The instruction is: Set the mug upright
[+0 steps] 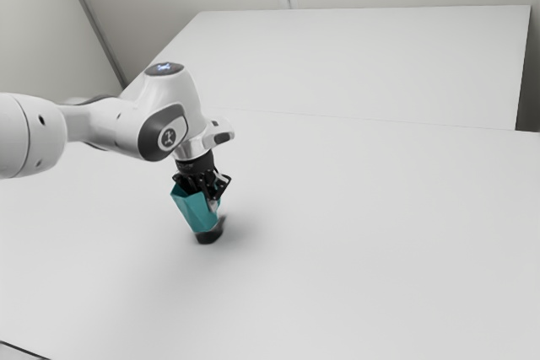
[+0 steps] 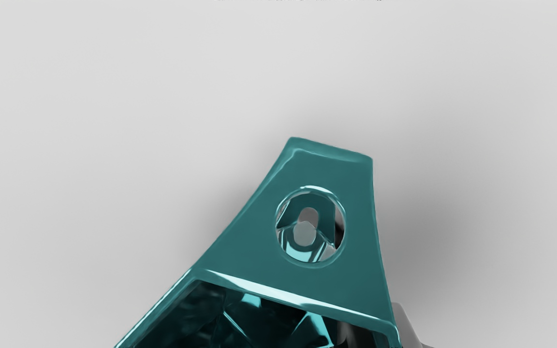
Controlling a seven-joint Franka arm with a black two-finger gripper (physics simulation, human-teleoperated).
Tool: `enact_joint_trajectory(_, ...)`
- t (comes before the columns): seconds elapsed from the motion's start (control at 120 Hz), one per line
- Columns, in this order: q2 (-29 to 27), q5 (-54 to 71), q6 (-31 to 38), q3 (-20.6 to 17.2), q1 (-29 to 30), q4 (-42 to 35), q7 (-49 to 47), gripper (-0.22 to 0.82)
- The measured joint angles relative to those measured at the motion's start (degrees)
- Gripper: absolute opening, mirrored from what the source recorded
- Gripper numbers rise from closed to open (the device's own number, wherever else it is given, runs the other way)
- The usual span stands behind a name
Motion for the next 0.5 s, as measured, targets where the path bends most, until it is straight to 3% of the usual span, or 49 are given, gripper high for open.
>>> enact_joint_trajectory(0.5,2.2,2.57,4.84,-0.2,-1.04,-0.47,-5.8,-0.17)
